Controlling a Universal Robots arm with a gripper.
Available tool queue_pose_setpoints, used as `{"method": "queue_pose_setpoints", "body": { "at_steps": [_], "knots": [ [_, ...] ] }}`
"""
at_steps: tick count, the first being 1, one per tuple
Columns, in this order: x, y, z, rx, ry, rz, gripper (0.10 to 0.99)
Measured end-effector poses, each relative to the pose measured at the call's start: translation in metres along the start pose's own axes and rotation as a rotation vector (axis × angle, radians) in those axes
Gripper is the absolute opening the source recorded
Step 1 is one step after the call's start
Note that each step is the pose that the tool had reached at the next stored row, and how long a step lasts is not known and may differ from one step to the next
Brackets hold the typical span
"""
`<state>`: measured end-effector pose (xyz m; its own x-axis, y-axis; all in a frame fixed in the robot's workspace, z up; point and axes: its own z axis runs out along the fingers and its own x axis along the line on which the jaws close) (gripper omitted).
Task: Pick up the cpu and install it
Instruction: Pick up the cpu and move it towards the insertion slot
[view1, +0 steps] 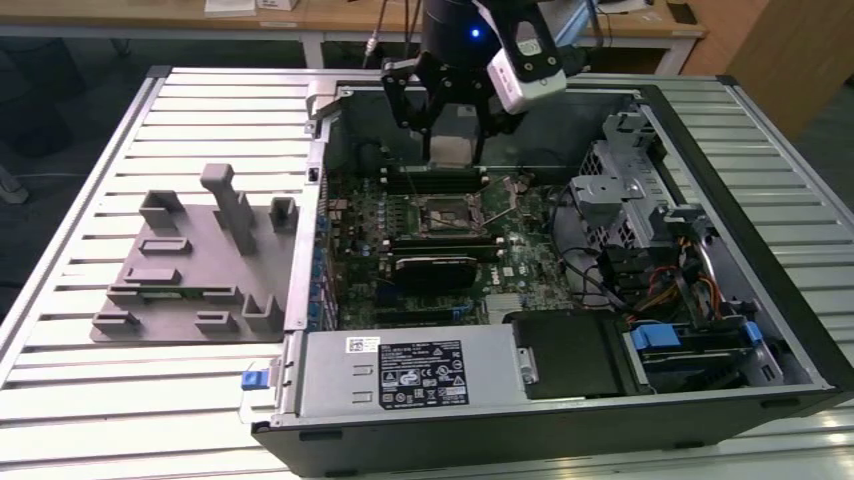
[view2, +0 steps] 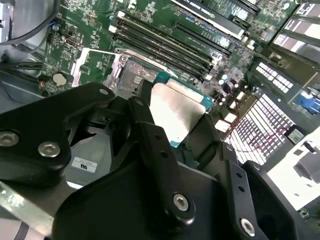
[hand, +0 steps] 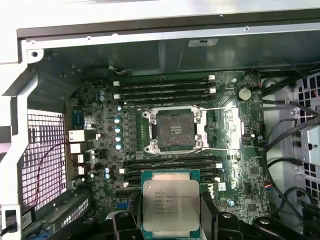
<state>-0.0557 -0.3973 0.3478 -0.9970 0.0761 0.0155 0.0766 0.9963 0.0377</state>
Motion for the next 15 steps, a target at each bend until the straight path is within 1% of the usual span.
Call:
{"method": "queue_pose_setpoints", "body": {
  "at_steps": [2,3,4,10,13,14,15],
  "knots": [
    [-0.0007,0.0001,0.0035,0.000,0.0000,0.000,0.545],
    [-0.0015,0.0001,0.0076,0.000,-0.0001,0.000,0.545],
    [-0.0026,0.0001,0.0151,0.000,0.0000,0.000,0.545],
    [-0.0051,0.0034,0.0261,0.000,0.0000,0.000,0.545],
    [-0.0073,0.0072,0.0328,0.000,-0.0001,0.000,0.545],
    [-0.0103,0.0127,0.0411,0.000,-0.0001,0.000,0.545],
    [-0.0113,0.0143,0.0426,0.000,-0.0001,0.000,0.545]
  ]
}}
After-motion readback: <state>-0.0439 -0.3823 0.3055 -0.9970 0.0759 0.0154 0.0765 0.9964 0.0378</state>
